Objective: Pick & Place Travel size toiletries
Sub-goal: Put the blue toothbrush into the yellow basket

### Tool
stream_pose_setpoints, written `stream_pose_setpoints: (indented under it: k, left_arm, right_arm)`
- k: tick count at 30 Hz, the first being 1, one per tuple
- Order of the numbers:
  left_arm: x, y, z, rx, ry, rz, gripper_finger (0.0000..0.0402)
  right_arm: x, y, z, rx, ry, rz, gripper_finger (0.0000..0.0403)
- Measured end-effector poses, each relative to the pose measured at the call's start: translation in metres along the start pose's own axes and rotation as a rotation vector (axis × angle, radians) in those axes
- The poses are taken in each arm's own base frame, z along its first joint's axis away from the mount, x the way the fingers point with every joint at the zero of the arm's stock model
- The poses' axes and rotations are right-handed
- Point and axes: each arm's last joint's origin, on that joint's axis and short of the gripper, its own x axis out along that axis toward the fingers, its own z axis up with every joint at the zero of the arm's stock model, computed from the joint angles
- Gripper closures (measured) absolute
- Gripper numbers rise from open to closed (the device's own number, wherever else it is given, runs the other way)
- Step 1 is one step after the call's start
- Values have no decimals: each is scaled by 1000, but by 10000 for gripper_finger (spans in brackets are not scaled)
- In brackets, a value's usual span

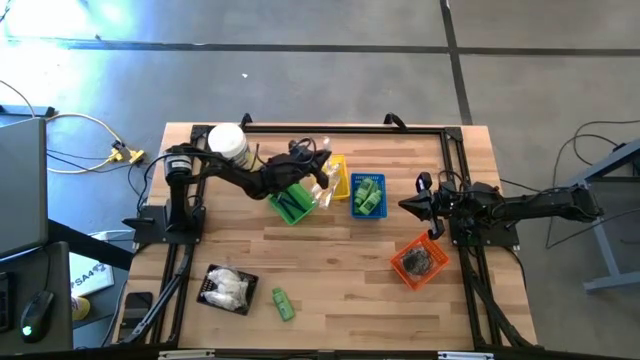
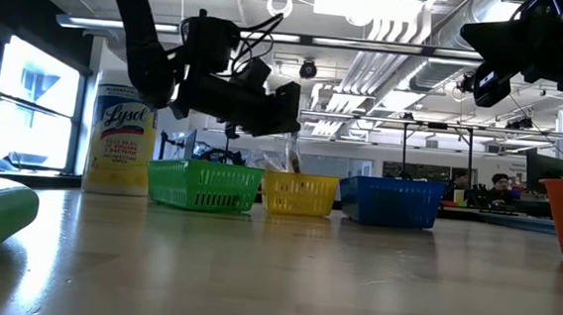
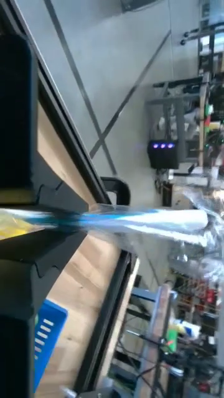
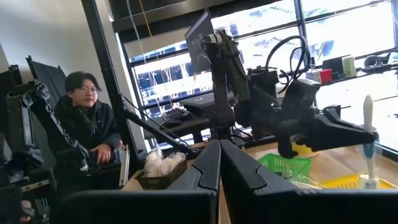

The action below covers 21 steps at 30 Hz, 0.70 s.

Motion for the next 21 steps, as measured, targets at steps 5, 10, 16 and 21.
stream_pose_setpoints:
  k: [5, 10, 16, 21]
  left_arm:
    - [7, -4, 1, 30, 57, -28, 313]
    - [7, -5, -1, 72, 76, -63, 288]
    - [7, -7, -3, 117, 100, -156, 302]
    - [6, -9, -6, 138, 137, -222, 357]
  right_arm:
    - [0, 0, 0, 0, 2, -1, 401]
    - [0, 0, -1, 0, 10, -2, 401]
    - [0, 0, -1, 0, 13, -3, 401]
    - [0, 0, -1, 2, 12, -2, 401]
